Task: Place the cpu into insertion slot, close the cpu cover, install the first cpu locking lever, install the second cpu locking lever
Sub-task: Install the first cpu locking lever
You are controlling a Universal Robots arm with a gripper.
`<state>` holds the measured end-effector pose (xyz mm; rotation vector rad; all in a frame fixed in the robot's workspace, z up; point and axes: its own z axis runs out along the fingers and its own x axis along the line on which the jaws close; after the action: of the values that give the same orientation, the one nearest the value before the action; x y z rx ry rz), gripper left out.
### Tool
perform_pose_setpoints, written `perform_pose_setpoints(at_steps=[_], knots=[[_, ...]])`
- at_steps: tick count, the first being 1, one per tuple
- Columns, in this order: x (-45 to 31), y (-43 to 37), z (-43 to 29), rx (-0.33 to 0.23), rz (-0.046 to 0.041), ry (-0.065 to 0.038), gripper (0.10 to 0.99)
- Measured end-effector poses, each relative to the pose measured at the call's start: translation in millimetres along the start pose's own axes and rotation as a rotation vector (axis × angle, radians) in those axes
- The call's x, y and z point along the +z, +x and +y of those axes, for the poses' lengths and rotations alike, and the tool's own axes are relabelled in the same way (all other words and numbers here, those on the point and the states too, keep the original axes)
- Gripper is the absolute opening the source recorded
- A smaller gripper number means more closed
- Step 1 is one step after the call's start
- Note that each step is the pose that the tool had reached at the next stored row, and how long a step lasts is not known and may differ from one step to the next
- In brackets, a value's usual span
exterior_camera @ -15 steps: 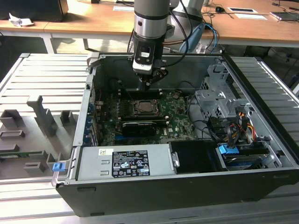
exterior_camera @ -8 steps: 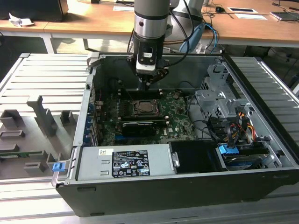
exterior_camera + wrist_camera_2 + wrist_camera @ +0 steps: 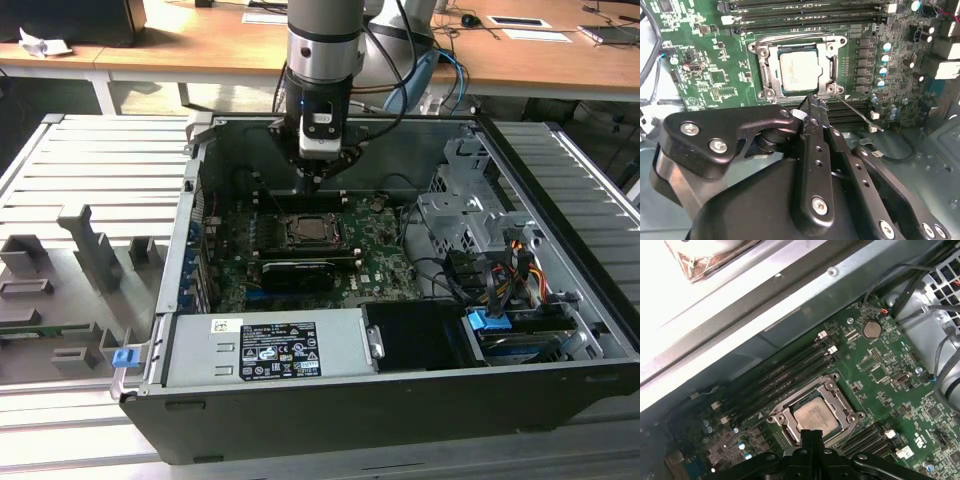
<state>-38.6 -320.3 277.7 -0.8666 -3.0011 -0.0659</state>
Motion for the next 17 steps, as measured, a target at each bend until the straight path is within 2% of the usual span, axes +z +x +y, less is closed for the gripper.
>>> perform_pose_setpoints(at_steps=[2,5,11,15,17], knots=[[0.0,0.0,0.0,-0.025,0.0009,0.001,0.106],[0.0,0.0,0.0,-0.091,0.0032,0.003,0.106],[0.0,0.0,0.0,-0.159,0.0057,0.004,0.106],[0.0,0.0,0.0,-0.225,0.0080,0.006,0.106],[0.1,0.0,0.0,-0.302,0.0107,0.009,0.106]])
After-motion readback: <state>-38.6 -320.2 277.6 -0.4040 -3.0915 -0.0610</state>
